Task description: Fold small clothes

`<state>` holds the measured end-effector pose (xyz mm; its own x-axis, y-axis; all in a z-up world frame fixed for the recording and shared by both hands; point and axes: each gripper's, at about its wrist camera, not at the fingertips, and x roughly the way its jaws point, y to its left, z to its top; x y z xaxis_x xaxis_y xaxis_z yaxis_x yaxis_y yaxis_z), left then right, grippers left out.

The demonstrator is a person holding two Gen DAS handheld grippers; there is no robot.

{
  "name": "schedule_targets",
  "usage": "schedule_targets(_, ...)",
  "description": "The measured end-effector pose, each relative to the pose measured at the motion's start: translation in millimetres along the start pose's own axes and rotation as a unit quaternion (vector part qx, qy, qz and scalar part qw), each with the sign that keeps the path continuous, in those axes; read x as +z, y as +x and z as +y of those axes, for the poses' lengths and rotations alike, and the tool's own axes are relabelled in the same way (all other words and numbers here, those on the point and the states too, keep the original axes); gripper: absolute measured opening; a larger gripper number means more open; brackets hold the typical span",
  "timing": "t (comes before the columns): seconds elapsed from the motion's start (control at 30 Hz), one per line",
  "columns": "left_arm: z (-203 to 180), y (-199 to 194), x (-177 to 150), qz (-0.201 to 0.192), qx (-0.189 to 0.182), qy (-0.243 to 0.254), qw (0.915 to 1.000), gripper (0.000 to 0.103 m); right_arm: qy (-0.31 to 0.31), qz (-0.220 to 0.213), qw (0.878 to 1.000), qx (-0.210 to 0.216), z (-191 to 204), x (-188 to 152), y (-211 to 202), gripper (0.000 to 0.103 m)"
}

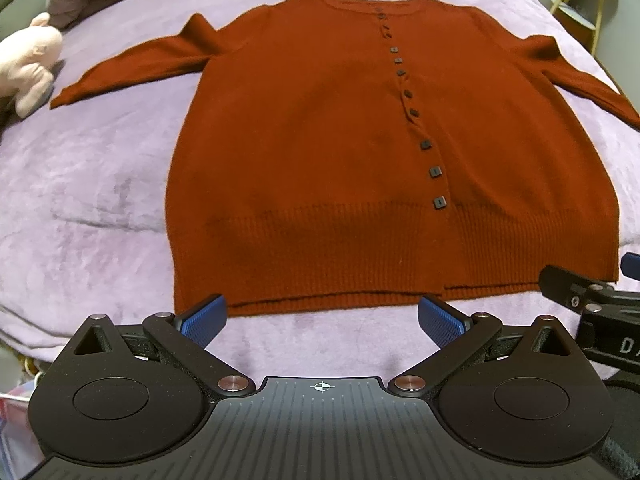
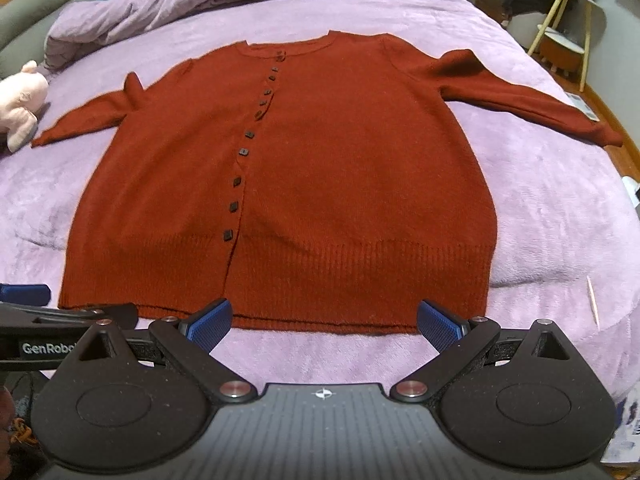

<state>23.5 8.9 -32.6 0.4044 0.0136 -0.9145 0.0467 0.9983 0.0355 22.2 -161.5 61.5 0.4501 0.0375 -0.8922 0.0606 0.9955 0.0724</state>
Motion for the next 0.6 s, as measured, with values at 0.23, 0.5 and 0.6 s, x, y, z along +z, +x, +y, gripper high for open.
schedule_targets(0.23,-0.7,8.4,8.3,-0.004,-0.018,-0.002,0.9998,0.103,0.019,-0.046,0.995,0.085,-20.8,-1.4,4.6,0.099)
schedule_targets(0.5,2.6,18.9,47.9,-0.085,-0.030,0.016,0.9958,0.103,0.073,-0.216,0.971,0.074,-115.5,28.8,13.9,0.099)
schedule_targets(0.6,-2.2,28.6,67.0,-0.088,-0.017,0.027,0.9956,0.103,0.145,-0.260,0.955,0.002,-182.0,57.5,21.5,0.099)
